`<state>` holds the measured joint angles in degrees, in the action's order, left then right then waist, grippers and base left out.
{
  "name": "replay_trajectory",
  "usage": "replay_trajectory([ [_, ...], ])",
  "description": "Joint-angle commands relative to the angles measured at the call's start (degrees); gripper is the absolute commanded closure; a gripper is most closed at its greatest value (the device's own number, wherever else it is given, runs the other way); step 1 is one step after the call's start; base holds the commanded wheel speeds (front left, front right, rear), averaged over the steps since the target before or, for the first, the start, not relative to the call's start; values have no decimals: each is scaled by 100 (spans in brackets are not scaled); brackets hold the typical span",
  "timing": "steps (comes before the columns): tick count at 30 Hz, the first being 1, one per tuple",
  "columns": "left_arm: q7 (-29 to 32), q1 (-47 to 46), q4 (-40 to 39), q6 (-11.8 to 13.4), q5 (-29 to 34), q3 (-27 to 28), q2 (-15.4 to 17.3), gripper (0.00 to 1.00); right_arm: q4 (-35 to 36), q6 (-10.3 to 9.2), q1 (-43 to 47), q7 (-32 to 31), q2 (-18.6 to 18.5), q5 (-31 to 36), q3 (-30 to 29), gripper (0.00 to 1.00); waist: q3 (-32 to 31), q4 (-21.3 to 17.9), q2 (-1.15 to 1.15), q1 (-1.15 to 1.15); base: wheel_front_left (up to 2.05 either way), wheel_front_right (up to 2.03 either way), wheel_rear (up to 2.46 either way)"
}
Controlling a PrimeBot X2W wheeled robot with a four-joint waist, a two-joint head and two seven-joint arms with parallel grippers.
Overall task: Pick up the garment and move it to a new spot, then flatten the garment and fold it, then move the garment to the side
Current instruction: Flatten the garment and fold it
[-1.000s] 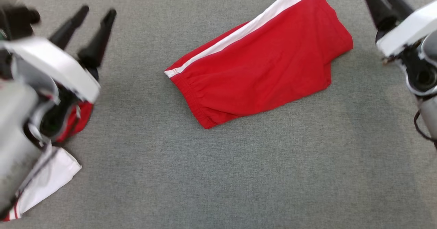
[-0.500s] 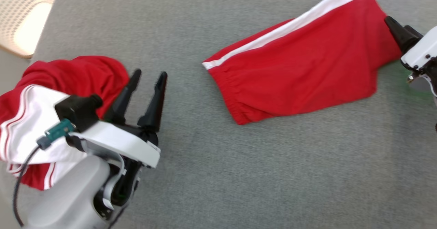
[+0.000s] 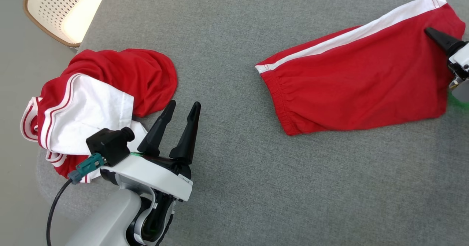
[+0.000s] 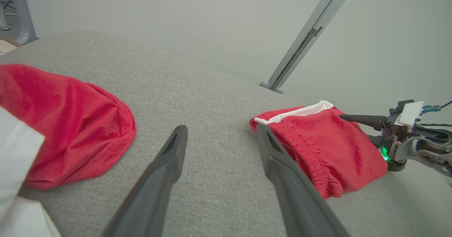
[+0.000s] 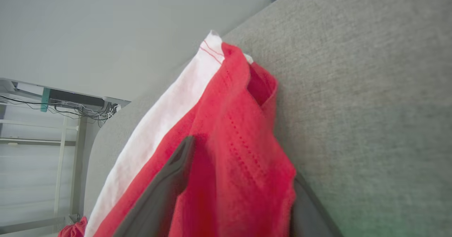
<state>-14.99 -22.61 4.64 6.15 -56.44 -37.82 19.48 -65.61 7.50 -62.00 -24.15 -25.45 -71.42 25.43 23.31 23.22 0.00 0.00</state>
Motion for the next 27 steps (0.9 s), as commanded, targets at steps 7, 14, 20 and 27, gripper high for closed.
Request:
replay_trajectory([
  [7,-27,135,195,-77,262,84,-131,0,-301,-2,8,610,161,-46,-114,100,-91,107,0,0,0,0,0],
  [14,-27,434,170,-38,631,510,-266,0,135,-1,322,1068,145,-205,-205,100,-413,-185,0,0,0,0,0],
  [20,-27,803,155,13,1230,912,-299,0,654,-1,965,1339,28,-382,-249,100,-800,-632,0,0,0,0,0],
  [27,-19,1090,195,-64,1494,1033,-358,0,1014,-1,1514,1621,-251,-431,-233,100,-1082,-1159,0,0,0,0,0],
])
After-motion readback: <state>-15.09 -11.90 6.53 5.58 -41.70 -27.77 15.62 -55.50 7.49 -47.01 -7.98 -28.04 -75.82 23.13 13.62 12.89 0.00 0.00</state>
